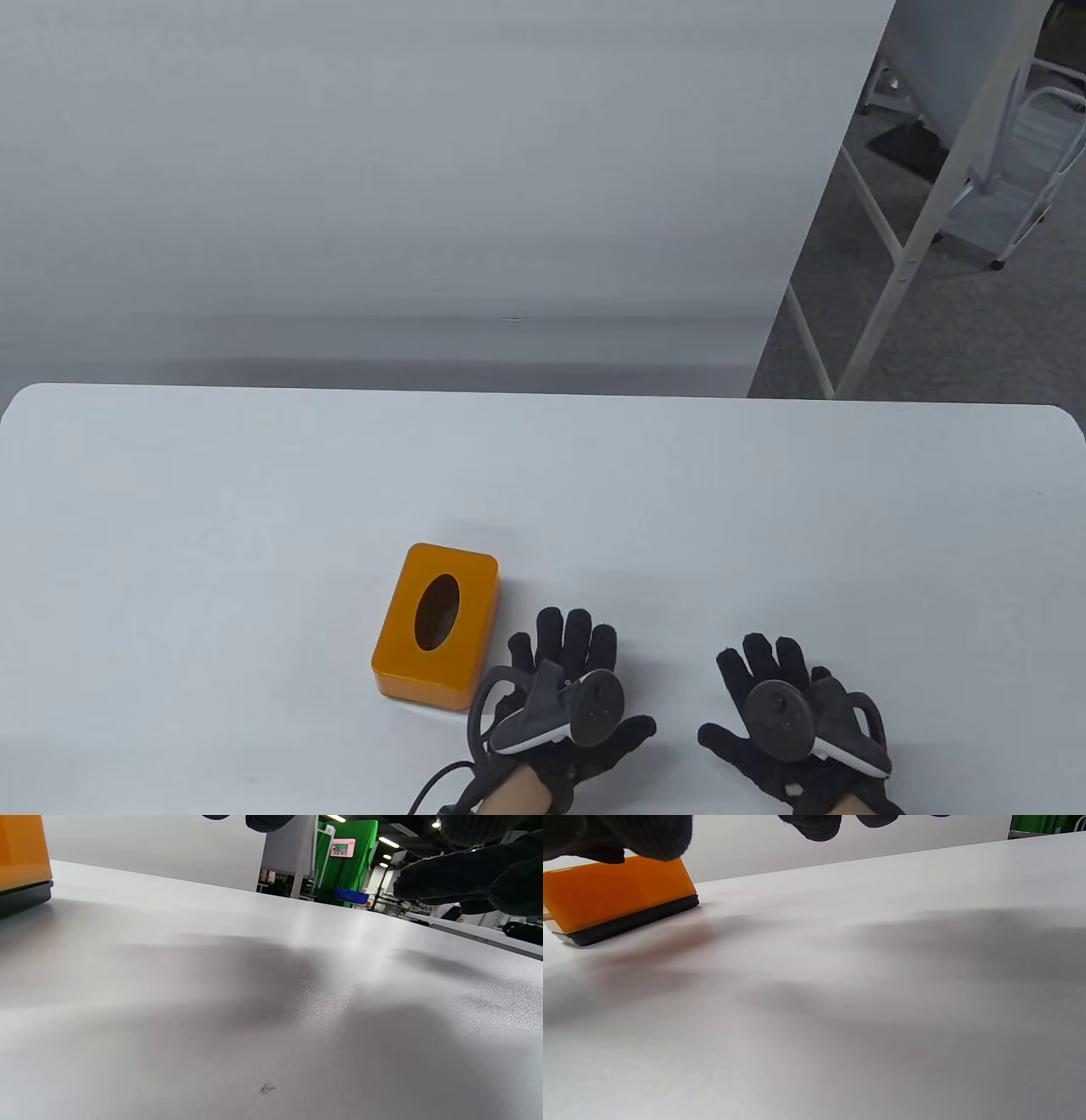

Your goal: Separate tissue box from tissue box base

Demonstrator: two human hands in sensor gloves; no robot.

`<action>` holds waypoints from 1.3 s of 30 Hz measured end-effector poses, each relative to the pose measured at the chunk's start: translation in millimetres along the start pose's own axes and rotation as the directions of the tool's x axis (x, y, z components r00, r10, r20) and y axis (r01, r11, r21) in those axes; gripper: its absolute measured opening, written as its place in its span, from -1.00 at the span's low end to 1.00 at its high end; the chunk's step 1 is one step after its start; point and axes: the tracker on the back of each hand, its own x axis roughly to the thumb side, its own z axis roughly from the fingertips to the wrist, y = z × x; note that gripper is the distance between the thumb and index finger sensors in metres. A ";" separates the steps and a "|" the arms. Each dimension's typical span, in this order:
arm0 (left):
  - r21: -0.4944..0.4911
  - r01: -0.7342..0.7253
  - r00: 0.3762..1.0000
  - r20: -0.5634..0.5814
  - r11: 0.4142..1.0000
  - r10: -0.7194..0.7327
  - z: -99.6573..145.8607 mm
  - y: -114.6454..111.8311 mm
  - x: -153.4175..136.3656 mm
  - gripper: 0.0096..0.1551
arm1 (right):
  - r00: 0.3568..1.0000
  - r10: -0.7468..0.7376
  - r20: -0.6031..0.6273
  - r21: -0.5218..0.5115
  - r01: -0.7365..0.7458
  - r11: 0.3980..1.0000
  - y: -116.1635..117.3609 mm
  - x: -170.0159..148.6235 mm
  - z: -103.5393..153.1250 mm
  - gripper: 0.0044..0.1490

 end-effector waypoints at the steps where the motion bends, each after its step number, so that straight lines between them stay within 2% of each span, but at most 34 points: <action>1: -0.007 -0.007 1.000 -0.002 1.000 0.007 0.1 -0.7 -0.7 0.30 | 1.000 0.001 0.000 0.005 -0.001 1.000 0.5 0.0 0.3 0.14; 8: -0.005 -0.017 1.000 0.024 1.000 0.017 3.9 0.9 4.5 0.30 | 1.000 -0.024 -0.003 -0.035 0.024 0.999 -7.0 -0.8 6.4 0.14; 14: 0.006 -0.048 0.999 -0.006 0.999 0.048 2.6 6.8 -4.5 0.27 | 0.999 -0.032 0.004 -0.038 0.033 0.999 -8.0 -0.7 5.5 0.14; 18: 0.038 -0.026 0.993 -0.112 0.999 0.030 1.8 17.4 -27.6 0.23 | 1.000 -0.029 0.009 -0.034 0.029 0.999 -8.1 -0.5 5.5 0.13; 22: 0.117 -0.016 0.967 -0.251 0.993 0.045 10.4 31.5 -68.2 0.23 | 0.999 -0.035 0.010 -0.032 0.036 0.999 -8.1 -0.4 4.7 0.13; 25: 0.122 0.029 0.913 -0.407 0.992 0.023 18.6 35.3 -99.1 0.23 | 1.000 -0.026 0.010 -0.024 0.026 0.999 -6.3 0.2 3.9 0.13; 27: 0.107 0.000 0.859 -0.508 0.994 0.055 24.8 35.0 -117.9 0.24 | 1.000 -0.025 0.009 -0.019 0.025 1.000 -5.4 0.2 4.0 0.13; 30: 0.130 -0.071 0.830 -0.542 0.989 0.131 30.0 31.7 -135.0 0.34 | 1.000 -0.028 0.005 -0.018 0.028 0.999 -5.9 0.2 4.2 0.13; 35: 0.070 -0.107 0.805 -0.580 0.992 0.128 26.4 20.7 -140.5 0.55 | 1.000 -0.020 0.005 -0.003 0.020 1.000 -4.4 0.4 3.4 0.14; 36: 0.055 -0.074 0.815 -0.572 0.996 0.092 24.2 20.8 -139.8 0.56 | 1.000 -0.018 0.006 -0.002 0.018 1.000 -4.3 0.5 3.4 0.14; 39: 0.055 -0.099 0.811 -0.574 0.994 0.113 23.7 19.2 -138.2 0.54 | 0.999 -0.036 0.012 0.003 0.036 0.999 -4.2 0.6 3.0 0.14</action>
